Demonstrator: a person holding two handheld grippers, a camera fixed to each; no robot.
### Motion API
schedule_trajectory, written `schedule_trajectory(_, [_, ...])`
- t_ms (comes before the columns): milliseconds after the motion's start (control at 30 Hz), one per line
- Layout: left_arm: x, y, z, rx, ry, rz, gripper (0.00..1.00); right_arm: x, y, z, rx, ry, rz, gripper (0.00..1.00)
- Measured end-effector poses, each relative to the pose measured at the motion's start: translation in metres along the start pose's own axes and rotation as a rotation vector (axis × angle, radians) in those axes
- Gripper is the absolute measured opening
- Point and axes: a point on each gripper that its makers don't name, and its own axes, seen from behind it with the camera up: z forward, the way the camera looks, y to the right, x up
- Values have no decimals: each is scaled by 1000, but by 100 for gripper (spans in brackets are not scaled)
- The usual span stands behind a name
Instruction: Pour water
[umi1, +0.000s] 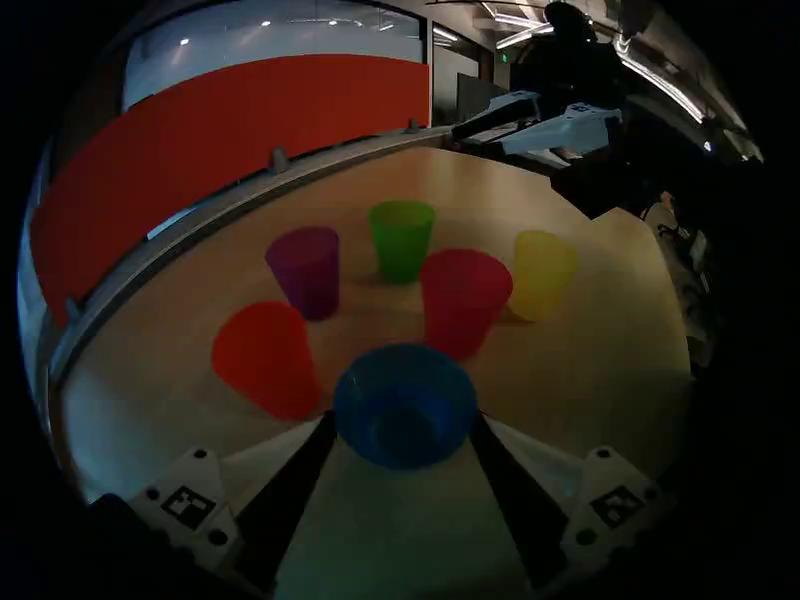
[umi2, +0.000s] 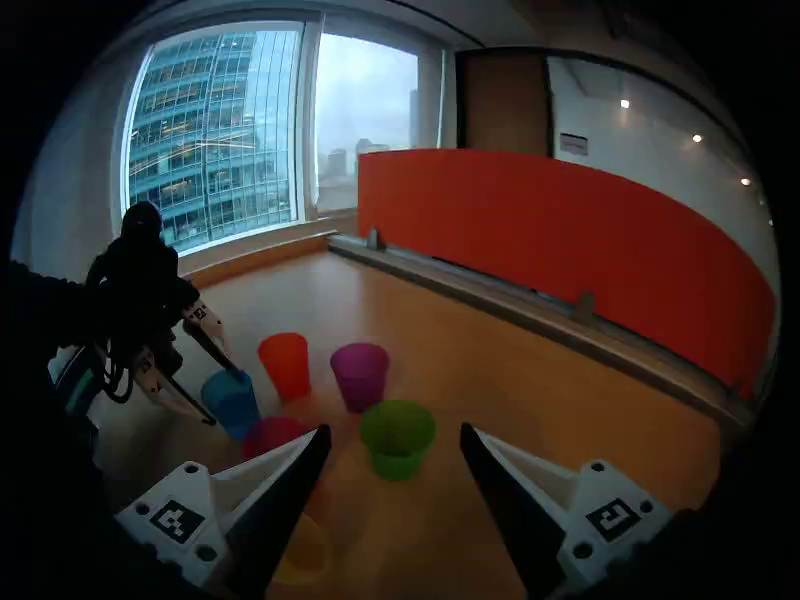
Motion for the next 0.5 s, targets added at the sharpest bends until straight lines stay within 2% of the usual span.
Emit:
schedule_trajectory(400, [2, -2, 10, -7, -6, 2, 97, -4, 3, 9, 8, -16, -8, 100])
schedule_trajectory(500, [3, -1, 11, -12, -5, -1, 92, -7, 4, 11, 10, -23, -10, 100])
